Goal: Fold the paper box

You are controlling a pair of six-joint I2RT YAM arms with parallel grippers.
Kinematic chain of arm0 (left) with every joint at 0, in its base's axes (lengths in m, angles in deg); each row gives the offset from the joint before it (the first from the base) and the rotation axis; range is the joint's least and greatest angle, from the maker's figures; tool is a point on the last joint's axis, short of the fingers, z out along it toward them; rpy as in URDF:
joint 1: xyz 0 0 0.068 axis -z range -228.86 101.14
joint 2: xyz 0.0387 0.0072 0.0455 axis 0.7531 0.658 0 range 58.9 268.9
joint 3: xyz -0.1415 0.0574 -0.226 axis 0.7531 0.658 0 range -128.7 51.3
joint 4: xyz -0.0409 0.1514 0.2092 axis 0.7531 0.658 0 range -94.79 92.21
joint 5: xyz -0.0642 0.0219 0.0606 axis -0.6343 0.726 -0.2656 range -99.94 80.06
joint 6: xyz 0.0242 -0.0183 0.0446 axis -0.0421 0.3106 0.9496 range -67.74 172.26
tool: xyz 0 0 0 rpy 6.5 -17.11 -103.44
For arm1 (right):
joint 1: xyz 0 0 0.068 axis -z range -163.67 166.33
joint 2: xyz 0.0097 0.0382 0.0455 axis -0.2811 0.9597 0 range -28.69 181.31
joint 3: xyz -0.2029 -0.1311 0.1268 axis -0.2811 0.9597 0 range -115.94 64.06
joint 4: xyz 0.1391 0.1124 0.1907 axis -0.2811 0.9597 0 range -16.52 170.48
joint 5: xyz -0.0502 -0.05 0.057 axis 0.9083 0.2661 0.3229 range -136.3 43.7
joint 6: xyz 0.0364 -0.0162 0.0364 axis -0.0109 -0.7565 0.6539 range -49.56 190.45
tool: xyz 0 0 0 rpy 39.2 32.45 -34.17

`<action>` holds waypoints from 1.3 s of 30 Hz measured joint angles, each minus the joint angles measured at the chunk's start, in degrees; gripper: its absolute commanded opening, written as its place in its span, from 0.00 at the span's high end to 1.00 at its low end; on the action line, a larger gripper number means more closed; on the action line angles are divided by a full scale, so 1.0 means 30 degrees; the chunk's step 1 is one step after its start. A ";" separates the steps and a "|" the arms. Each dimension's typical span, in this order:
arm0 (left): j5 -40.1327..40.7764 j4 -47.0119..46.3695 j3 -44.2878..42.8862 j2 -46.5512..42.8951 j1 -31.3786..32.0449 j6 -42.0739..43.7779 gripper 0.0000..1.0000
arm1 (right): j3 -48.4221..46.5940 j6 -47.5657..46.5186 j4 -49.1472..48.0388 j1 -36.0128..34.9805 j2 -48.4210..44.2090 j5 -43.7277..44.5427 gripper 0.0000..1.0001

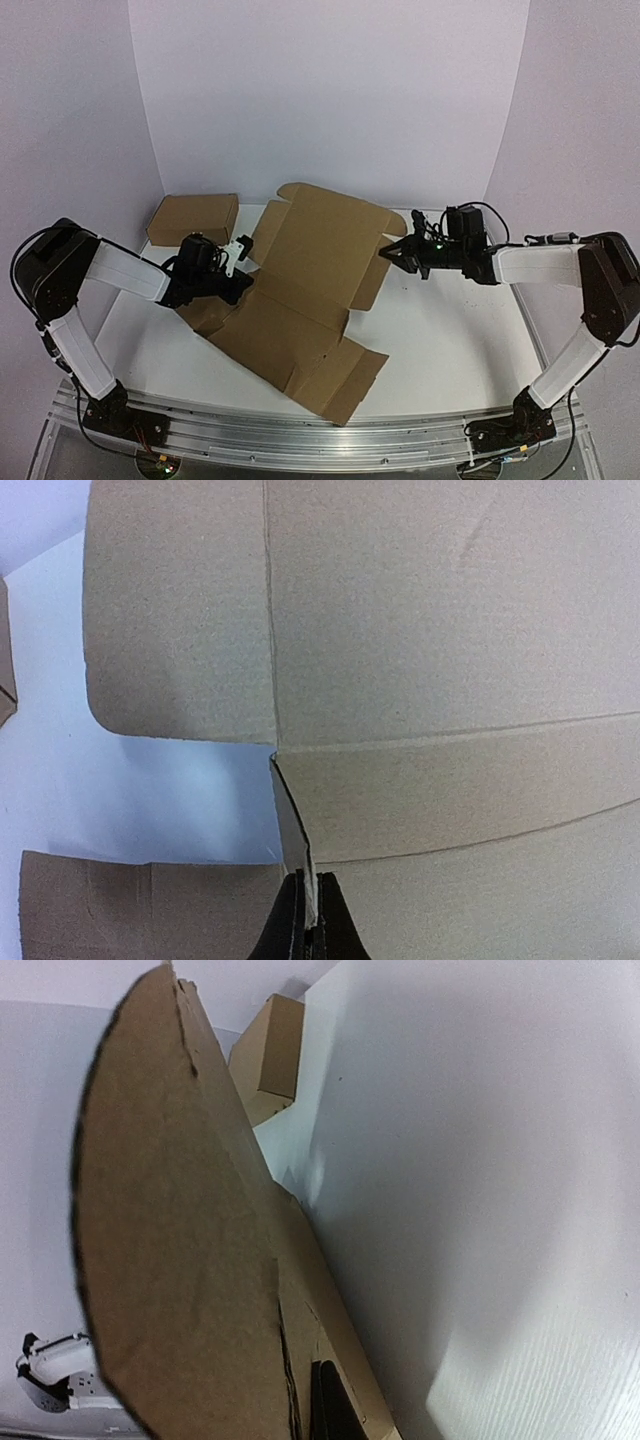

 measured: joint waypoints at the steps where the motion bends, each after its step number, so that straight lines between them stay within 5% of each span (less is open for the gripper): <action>1: 0.0291 0.0002 0.0203 -0.0177 0.0177 -0.0524 1.00 | 0.0401 0.0395 -0.0279 0.0046 0.0003 0.0034 0.83; 8: 0.0250 -0.1966 0.2226 -0.0537 0.1266 -0.3032 1.00 | 0.1727 0.1820 -0.1841 0.0294 0.0632 0.0282 0.50; 19: -0.0034 -0.7072 0.5406 -0.0399 0.2567 -0.2739 1.00 | 0.3086 0.1635 -0.0655 0.0287 0.1036 0.0780 0.19; 39: 0.2012 -1.1649 0.6783 0.1216 0.4726 -0.0570 1.00 | 0.6123 -0.0165 0.4472 0.0226 -0.3234 0.2398 0.23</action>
